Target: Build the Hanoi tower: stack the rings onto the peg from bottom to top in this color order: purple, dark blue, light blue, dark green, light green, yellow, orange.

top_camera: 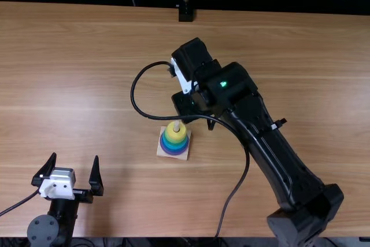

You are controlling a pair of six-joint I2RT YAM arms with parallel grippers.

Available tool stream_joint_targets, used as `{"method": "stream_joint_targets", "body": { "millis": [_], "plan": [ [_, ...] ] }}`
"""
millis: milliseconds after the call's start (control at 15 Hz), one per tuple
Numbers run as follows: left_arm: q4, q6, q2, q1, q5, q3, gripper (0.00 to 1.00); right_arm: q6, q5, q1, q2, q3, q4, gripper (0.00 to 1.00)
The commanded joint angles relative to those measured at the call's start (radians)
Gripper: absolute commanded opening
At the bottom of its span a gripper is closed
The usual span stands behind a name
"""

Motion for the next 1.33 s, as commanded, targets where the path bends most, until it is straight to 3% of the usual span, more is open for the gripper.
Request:
{"method": "stream_joint_targets", "body": {
  "millis": [0,667,1267],
  "plan": [
    [-0.005,0.013,-0.011,0.007,-0.008,-0.037,1.00,0.006,-0.004,0.004,-0.055,0.029,-0.003,0.00],
    [-0.005,0.013,-0.011,0.007,-0.008,-0.037,1.00,0.008,-0.006,0.114,-0.096,0.027,-0.027,0.00],
    [-0.005,0.013,-0.011,0.007,-0.008,-0.037,1.00,0.008,-0.004,0.106,-0.096,-0.013,-0.047,0.00]
  ]
}}
